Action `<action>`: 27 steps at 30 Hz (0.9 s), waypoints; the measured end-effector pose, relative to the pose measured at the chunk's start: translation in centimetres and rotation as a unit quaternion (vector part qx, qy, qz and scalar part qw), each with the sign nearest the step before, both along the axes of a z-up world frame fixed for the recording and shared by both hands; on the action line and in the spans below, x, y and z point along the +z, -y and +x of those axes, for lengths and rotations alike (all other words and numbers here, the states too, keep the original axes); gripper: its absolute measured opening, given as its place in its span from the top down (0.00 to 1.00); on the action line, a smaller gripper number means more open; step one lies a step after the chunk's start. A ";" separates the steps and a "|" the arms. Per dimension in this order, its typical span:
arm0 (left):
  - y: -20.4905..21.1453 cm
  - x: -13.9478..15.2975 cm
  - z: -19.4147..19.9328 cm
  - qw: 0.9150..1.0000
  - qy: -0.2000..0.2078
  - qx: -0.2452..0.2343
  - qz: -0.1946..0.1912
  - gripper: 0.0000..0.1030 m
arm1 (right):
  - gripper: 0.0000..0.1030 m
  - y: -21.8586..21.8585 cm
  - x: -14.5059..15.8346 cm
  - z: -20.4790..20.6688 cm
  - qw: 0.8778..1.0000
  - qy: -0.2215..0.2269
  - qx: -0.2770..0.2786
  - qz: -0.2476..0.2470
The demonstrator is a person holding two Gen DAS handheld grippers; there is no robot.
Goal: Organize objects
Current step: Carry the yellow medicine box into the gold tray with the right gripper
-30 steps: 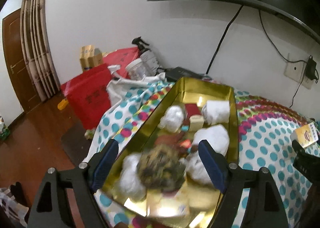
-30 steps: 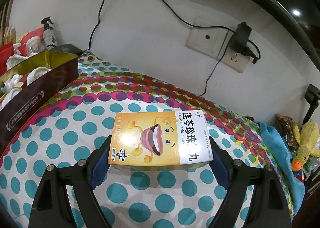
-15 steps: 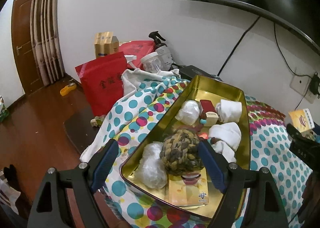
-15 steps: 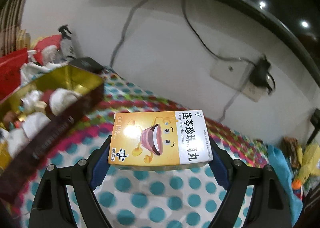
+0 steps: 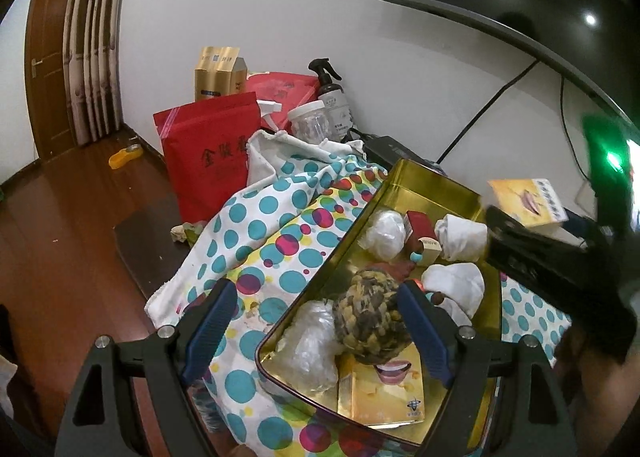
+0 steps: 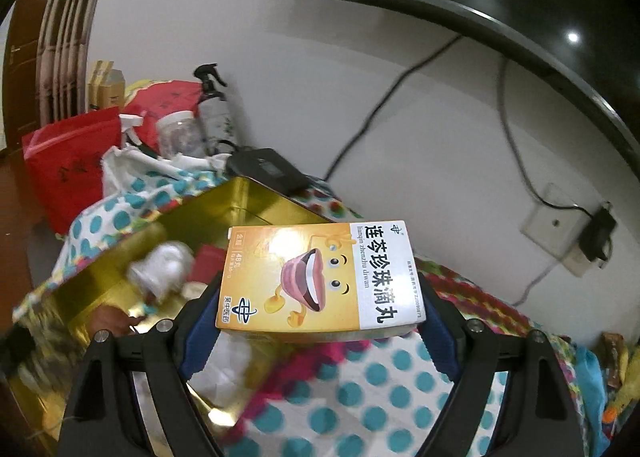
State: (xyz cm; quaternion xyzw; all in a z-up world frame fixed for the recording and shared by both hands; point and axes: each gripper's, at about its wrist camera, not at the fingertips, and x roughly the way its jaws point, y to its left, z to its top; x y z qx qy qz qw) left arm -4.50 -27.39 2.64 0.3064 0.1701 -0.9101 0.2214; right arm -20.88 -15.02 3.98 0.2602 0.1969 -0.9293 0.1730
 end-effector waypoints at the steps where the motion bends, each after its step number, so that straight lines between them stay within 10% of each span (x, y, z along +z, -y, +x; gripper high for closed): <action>1: 0.2 -0.1 0.0 1.000 0.001 0.002 0.003 0.18 | 0.18 0.6 0.1 -0.3 1.000 0.003 0.002 -0.002; 27: 0.1 -0.3 -0.4 1.000 0.000 -0.005 0.020 0.18 | 0.16 5.3 -2.4 -2.1 0.998 0.051 0.033 0.009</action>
